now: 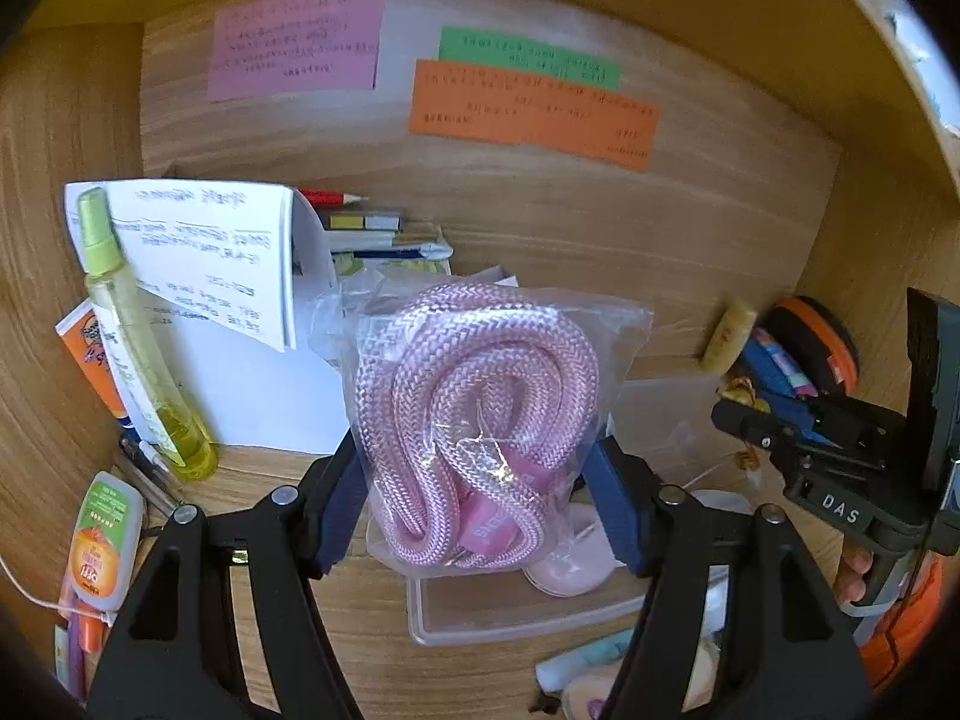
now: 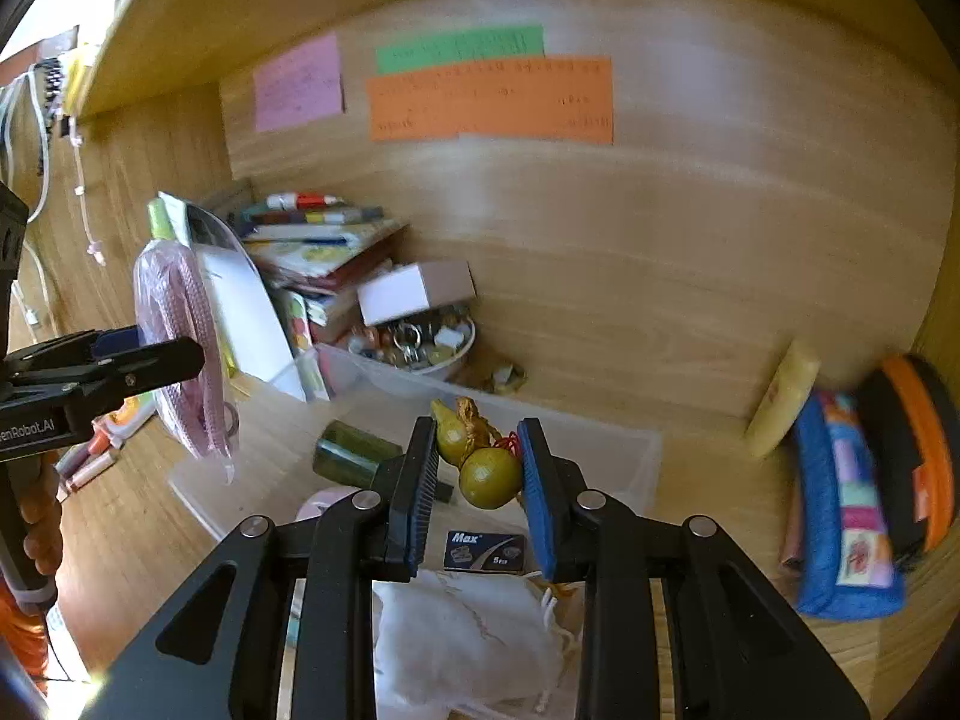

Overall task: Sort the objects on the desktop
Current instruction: 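Lift both items over the clear bin and open both grippers to drop them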

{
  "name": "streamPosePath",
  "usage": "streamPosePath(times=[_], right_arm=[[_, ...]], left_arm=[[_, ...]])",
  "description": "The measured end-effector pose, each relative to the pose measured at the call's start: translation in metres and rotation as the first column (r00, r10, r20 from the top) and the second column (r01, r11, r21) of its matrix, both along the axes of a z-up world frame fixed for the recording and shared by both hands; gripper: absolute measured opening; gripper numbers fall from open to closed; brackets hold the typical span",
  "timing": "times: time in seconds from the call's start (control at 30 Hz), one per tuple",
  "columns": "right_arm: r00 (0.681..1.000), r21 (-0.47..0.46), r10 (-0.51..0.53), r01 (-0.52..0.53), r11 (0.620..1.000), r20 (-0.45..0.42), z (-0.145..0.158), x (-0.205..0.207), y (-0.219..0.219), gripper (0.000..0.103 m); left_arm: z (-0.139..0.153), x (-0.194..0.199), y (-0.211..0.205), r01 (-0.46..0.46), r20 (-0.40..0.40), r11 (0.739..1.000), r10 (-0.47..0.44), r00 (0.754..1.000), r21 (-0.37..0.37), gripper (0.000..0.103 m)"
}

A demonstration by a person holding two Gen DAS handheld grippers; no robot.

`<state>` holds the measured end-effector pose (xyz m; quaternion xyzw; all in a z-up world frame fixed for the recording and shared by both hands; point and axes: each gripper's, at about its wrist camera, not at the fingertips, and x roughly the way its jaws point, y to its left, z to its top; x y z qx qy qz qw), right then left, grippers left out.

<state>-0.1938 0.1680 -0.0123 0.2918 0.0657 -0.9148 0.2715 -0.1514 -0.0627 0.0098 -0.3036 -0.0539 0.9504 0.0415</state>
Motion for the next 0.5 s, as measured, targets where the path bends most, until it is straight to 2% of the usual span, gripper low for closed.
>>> streamPosePath(times=[0.2, 0.33, 0.5], right_arm=[[0.996, 0.021, -0.002, 0.0, 1.0, 0.089, -0.027, -0.016, 0.001, 0.024], [0.993, 0.043, -0.008, 0.003, 0.999, 0.118, -0.035, -0.021, 0.001, 0.024], [0.991, 0.061, -0.005, -0.003, 0.998, 0.136, -0.041, -0.024, -0.003, 0.024]], left_arm=[[-0.016, -0.018, 0.009, 0.013, 0.03, 0.999, -0.011, 0.999, -0.04, 0.067], [-0.021, -0.028, 0.012, 0.024, 0.038, 0.998, -0.022, 0.999, -0.054, 0.067], [-0.035, -0.046, 0.022, 0.063, 0.087, 0.996, -0.058, 0.994, -0.06, 0.067]])
